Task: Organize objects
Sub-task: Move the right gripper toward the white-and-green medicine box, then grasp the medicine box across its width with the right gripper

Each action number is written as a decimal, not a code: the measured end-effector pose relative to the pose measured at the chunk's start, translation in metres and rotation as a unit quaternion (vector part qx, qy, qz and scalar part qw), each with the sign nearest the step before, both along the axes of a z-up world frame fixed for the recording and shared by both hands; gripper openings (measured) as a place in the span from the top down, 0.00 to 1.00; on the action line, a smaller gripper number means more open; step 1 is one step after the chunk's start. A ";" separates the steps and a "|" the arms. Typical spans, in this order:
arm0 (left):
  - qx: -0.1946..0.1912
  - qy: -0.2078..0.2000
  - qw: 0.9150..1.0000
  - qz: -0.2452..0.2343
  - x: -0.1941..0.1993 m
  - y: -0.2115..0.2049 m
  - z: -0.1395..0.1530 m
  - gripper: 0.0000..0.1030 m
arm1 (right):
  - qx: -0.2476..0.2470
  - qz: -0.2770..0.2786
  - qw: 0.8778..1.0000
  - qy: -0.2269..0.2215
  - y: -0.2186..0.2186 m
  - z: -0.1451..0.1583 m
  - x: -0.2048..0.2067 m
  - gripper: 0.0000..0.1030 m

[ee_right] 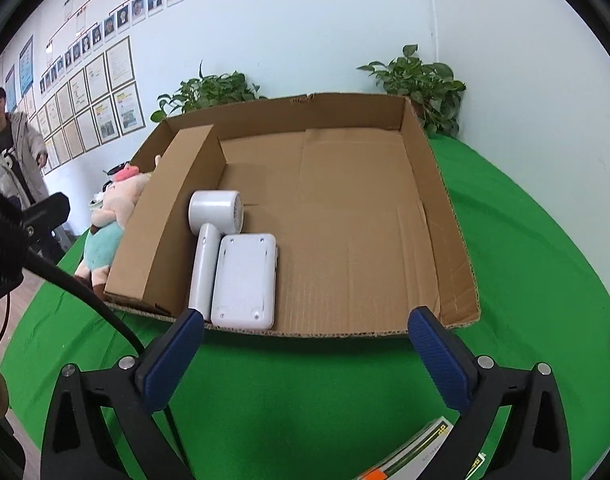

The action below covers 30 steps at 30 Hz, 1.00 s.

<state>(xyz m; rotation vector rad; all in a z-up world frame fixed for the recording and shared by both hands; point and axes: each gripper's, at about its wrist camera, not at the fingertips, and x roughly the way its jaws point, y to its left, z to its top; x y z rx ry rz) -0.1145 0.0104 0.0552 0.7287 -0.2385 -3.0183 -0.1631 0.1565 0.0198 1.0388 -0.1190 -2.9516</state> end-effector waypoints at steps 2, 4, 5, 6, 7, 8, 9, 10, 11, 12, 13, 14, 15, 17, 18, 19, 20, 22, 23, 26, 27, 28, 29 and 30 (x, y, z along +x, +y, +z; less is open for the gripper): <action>0.004 -0.002 1.000 -0.002 0.003 0.002 0.000 0.11 | 0.001 -0.001 1.000 0.000 0.001 0.000 0.005 0.00; 0.009 -0.003 1.000 -0.008 0.004 0.003 0.001 0.11 | -0.001 0.000 1.000 0.003 0.002 -0.001 0.011 0.00; 0.013 -0.003 1.000 -0.012 0.004 0.004 0.000 0.11 | -0.001 -0.001 1.000 0.005 0.004 -0.001 0.015 0.00; 0.020 -0.012 1.000 -0.017 0.003 0.004 -0.002 0.11 | -0.002 -0.002 1.000 0.007 0.007 -0.002 0.020 0.00; 0.025 -0.024 0.999 -0.027 0.000 0.006 -0.004 0.11 | -0.004 -0.007 1.000 0.003 0.011 -0.004 0.023 0.00; 0.030 -0.034 0.998 -0.038 -0.001 0.007 -0.006 0.11 | -0.009 -0.011 1.000 -0.005 0.014 -0.008 0.027 0.00; 0.035 -0.041 0.997 -0.050 -0.001 0.010 -0.009 0.11 | -0.016 -0.012 1.000 -0.012 0.018 -0.012 0.032 0.00; 0.040 -0.050 0.996 -0.063 -0.002 0.014 -0.014 0.11 | -0.020 -0.014 1.000 -0.017 0.020 -0.017 0.037 0.00; 0.042 -0.061 0.995 -0.073 -0.003 0.019 -0.019 0.11 | -0.023 -0.021 0.999 -0.023 0.023 -0.022 0.042 0.00; 0.046 -0.075 0.992 -0.088 -0.004 0.025 -0.026 0.11 | -0.030 -0.030 0.999 -0.028 0.027 -0.028 0.049 0.00; 0.052 -0.095 0.988 -0.112 -0.007 0.032 -0.034 0.11 | -0.043 -0.040 0.998 -0.039 0.033 -0.037 0.055 0.00; 0.057 -0.121 0.981 -0.137 -0.012 0.040 -0.043 0.11 | -0.050 -0.046 0.996 -0.052 0.037 -0.044 0.057 0.00; 0.060 -0.147 0.975 -0.158 -0.016 0.048 -0.051 0.11 | -0.060 -0.054 0.994 -0.074 0.043 -0.055 0.060 0.00; 0.077 -0.199 0.957 -0.198 -0.022 0.062 -0.070 0.11 | -0.075 -0.068 0.990 -0.099 0.050 -0.070 0.066 0.00; 0.089 -0.223 0.947 -0.215 -0.024 0.068 -0.079 0.11 | -0.068 -0.071 0.991 -0.089 0.051 -0.071 0.073 0.00; 0.104 -0.256 0.932 -0.235 -0.028 0.075 -0.091 0.11 | -0.062 -0.079 0.991 -0.086 0.052 -0.071 0.079 0.00; 0.116 -0.288 0.916 -0.254 -0.032 0.083 -0.101 0.12 | -0.068 -0.086 0.990 -0.086 0.053 -0.072 0.085 0.00; 0.150 -0.350 0.881 -0.282 -0.038 0.094 -0.118 0.14 | -0.066 -0.092 0.989 -0.091 0.051 -0.071 0.091 0.00; 0.172 -0.368 0.865 -0.294 -0.041 0.098 -0.125 0.14 | -0.060 -0.092 0.989 -0.094 0.050 -0.071 0.094 0.00; 0.194 -0.405 0.832 -0.327 -0.039 0.115 -0.144 0.14 | -0.069 -0.110 0.986 -0.101 0.062 -0.074 0.109 0.00; 0.191 -0.417 0.822 -0.338 -0.036 0.122 -0.149 0.15 | -0.070 -0.120 0.985 -0.105 0.067 -0.076 0.116 0.00; 0.183 -0.431 0.811 -0.352 -0.033 0.131 -0.155 0.17 | -0.073 -0.128 0.983 -0.112 0.072 -0.078 0.121 0.00; 0.181 -0.439 0.802 -0.363 -0.030 0.136 -0.159 0.17 | -0.082 -0.129 0.981 -0.122 0.076 -0.082 0.126 0.00; 0.184 -0.439 0.796 -0.373 -0.026 0.140 -0.160 0.18 | -0.099 -0.123 0.978 -0.134 0.078 -0.086 0.128 0.00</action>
